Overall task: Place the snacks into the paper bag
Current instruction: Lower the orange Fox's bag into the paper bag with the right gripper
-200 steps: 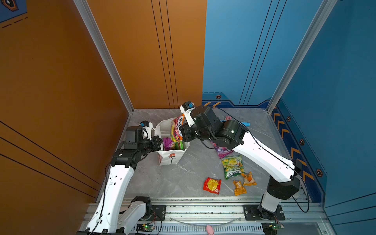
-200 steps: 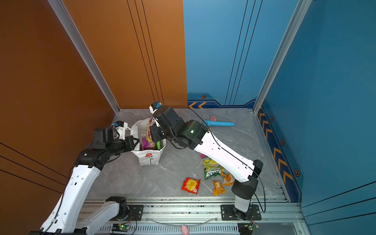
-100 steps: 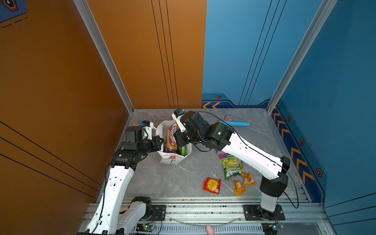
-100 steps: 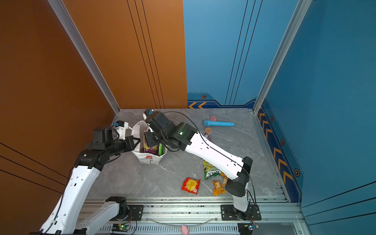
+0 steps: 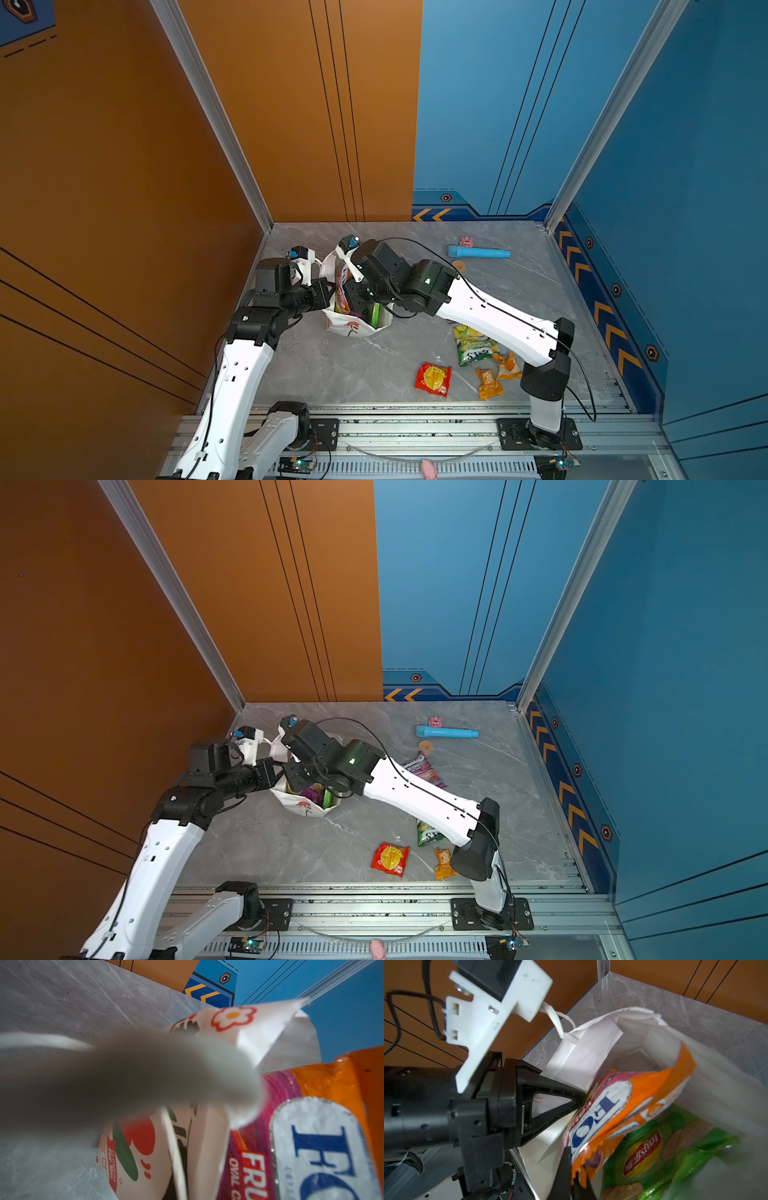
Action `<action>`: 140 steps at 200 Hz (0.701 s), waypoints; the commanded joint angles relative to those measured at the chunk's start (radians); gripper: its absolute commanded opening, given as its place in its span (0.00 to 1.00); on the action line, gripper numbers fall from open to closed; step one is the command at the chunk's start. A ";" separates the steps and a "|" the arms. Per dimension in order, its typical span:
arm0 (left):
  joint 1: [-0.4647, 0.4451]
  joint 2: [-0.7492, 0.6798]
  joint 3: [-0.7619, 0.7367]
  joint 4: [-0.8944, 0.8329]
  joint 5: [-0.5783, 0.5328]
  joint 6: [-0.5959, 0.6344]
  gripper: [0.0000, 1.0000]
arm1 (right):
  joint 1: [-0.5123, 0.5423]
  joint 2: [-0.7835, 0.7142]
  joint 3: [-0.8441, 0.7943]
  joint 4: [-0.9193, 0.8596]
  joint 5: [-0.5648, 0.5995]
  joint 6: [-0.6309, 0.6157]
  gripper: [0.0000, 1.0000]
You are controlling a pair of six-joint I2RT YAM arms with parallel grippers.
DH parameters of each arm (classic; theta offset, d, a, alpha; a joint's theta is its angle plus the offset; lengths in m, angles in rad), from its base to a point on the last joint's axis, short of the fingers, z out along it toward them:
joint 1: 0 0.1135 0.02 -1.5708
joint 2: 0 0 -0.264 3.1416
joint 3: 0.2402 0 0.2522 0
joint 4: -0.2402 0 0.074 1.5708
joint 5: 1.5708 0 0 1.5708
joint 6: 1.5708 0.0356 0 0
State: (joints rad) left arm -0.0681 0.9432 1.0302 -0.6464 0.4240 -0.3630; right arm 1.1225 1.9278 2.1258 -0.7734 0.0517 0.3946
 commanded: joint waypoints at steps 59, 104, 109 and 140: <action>-0.022 -0.036 0.007 0.102 0.047 0.010 0.00 | 0.008 0.075 -0.033 0.099 0.085 -0.023 0.00; -0.021 -0.039 0.007 0.102 0.034 0.013 0.00 | -0.035 0.087 -0.078 0.068 0.112 0.064 0.00; -0.022 -0.039 0.007 0.102 0.032 0.013 0.00 | -0.043 0.084 -0.086 0.059 0.116 0.082 0.00; -0.022 -0.040 0.007 0.099 0.009 0.014 0.00 | -0.071 0.024 -0.157 0.059 0.094 0.135 0.00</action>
State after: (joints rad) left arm -0.0799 0.9432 1.0267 -0.6468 0.4088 -0.3626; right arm 1.0771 1.9854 2.0289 -0.7025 0.1184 0.4656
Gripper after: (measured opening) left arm 0.045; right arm 0.047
